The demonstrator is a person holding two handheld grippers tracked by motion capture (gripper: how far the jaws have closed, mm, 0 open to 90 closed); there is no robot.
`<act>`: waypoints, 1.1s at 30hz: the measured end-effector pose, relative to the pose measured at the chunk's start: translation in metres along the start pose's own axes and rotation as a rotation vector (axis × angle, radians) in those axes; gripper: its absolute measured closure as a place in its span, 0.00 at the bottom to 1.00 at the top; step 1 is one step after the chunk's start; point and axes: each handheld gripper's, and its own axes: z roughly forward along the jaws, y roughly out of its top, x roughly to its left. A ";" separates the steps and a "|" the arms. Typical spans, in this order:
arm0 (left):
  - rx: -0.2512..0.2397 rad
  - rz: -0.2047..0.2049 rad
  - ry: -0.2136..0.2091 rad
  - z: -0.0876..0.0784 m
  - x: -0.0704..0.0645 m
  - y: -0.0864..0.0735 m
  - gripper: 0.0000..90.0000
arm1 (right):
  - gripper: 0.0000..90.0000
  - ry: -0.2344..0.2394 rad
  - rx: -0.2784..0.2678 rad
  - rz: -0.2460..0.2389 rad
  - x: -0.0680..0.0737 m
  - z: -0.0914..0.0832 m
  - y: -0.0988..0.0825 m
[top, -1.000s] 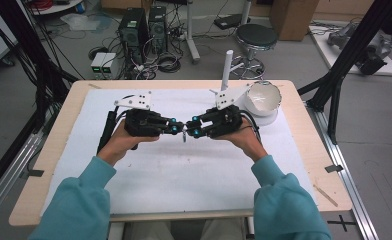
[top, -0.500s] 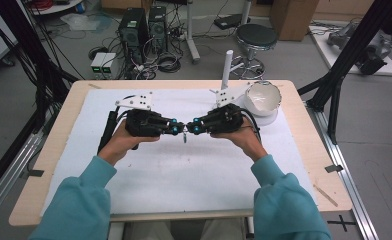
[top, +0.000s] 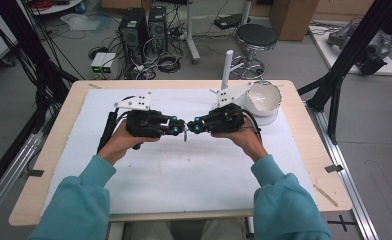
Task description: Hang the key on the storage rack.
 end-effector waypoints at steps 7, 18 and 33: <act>0.016 -0.033 0.138 -0.014 0.003 -0.004 0.12 | 0.99 -0.041 0.000 0.020 -0.008 -0.009 0.000; 0.026 0.015 0.335 -0.072 -0.011 -0.029 0.02 | 0.99 -0.143 0.048 0.061 -0.029 -0.045 0.008; -0.079 -0.011 0.558 -0.134 -0.037 -0.089 0.02 | 0.99 -0.266 0.144 0.109 -0.062 -0.085 0.018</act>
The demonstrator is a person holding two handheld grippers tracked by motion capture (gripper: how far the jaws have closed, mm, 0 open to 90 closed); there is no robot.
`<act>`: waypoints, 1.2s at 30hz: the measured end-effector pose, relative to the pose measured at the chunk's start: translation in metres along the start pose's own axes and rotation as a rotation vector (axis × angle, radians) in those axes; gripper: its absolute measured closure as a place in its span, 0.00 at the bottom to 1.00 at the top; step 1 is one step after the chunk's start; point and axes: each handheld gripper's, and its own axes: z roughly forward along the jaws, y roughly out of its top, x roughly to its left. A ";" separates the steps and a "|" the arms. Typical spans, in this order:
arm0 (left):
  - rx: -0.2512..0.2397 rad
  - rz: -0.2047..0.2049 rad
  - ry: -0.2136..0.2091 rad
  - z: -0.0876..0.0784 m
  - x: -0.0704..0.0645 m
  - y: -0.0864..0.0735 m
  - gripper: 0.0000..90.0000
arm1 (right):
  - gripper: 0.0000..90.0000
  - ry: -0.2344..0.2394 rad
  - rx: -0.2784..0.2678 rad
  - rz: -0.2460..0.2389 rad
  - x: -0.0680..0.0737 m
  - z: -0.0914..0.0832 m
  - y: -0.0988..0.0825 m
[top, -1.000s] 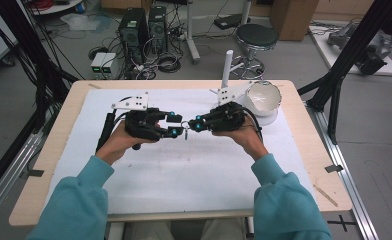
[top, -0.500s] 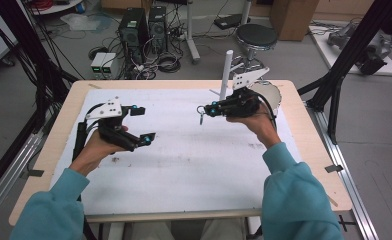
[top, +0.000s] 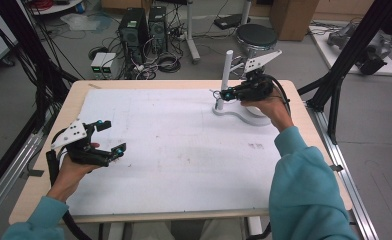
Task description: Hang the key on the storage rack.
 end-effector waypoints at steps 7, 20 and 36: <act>-0.029 -0.017 0.068 -0.012 -0.002 -0.023 0.02 | 0.99 -0.041 0.038 0.022 -0.015 -0.007 0.000; -0.054 -0.062 0.133 -0.024 -0.008 -0.057 0.02 | 0.99 -0.087 0.071 0.075 -0.039 -0.009 -0.011; -0.088 -0.041 0.171 -0.031 -0.010 -0.072 0.02 | 0.99 -0.144 0.201 0.072 -0.051 0.000 -0.004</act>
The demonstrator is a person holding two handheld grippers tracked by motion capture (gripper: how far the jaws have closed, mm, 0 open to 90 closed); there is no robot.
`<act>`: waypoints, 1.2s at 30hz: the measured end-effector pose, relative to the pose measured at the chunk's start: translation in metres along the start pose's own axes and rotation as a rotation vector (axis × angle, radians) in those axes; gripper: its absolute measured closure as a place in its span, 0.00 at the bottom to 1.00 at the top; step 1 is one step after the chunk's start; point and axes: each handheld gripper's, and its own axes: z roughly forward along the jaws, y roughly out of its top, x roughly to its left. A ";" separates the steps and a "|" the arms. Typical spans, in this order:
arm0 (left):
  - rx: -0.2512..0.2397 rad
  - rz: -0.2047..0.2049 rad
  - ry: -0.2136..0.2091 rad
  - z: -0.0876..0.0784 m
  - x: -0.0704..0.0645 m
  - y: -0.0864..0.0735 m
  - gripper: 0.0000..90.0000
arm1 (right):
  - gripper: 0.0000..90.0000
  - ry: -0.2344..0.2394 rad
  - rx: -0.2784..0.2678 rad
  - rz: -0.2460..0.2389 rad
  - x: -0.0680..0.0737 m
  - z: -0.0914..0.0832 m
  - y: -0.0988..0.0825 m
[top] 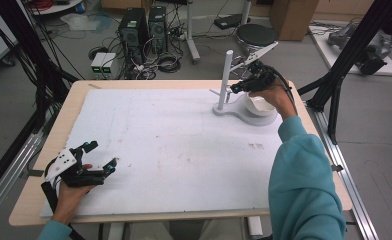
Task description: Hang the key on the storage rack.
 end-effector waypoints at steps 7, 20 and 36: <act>-0.005 -0.004 0.035 -0.001 -0.002 -0.001 0.02 | 0.99 -0.007 -0.004 0.019 -0.006 0.004 -0.002; -0.018 0.004 0.040 -0.002 -0.002 -0.001 0.02 | 0.99 -0.012 -0.020 0.037 -0.017 0.009 -0.006; -0.018 0.009 0.043 -0.002 -0.002 -0.001 0.02 | 0.97 -0.034 -0.018 0.030 -0.025 0.017 -0.009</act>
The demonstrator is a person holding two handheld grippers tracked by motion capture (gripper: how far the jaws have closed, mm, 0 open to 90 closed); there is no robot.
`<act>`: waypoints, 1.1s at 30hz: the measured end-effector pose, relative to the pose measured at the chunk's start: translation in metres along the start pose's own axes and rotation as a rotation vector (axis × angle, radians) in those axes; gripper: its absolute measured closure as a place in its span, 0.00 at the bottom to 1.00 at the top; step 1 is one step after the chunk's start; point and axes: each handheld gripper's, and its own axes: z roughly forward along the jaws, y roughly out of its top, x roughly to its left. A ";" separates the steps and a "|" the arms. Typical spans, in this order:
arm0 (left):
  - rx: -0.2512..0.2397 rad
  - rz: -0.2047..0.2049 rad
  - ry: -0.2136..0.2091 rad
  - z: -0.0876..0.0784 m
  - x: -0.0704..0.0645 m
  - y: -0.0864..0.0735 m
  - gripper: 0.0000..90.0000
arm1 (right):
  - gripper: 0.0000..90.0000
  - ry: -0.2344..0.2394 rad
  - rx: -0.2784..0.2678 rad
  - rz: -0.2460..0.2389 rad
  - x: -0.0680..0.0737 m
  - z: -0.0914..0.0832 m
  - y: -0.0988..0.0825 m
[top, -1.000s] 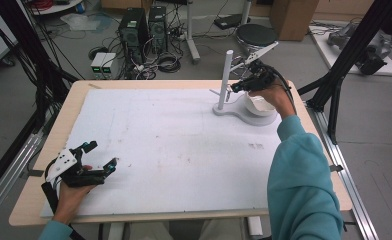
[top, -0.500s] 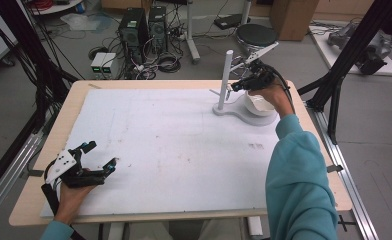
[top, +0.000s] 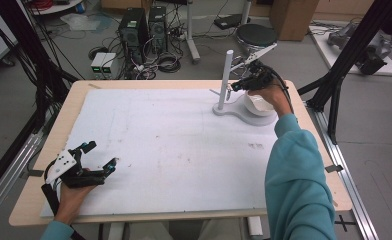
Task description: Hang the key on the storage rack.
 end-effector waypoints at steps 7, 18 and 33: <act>-0.005 0.003 0.001 -0.001 0.000 0.000 0.02 | 0.68 -0.058 -0.023 0.005 0.002 0.000 0.001; -0.023 -0.001 0.020 -0.002 -0.001 -0.001 0.02 | 0.01 -0.152 -0.060 0.047 0.027 -0.021 -0.007; -0.010 -0.003 0.024 -0.001 -0.001 0.000 0.02 | 0.00 -0.142 -0.292 -0.038 0.102 -0.058 -0.068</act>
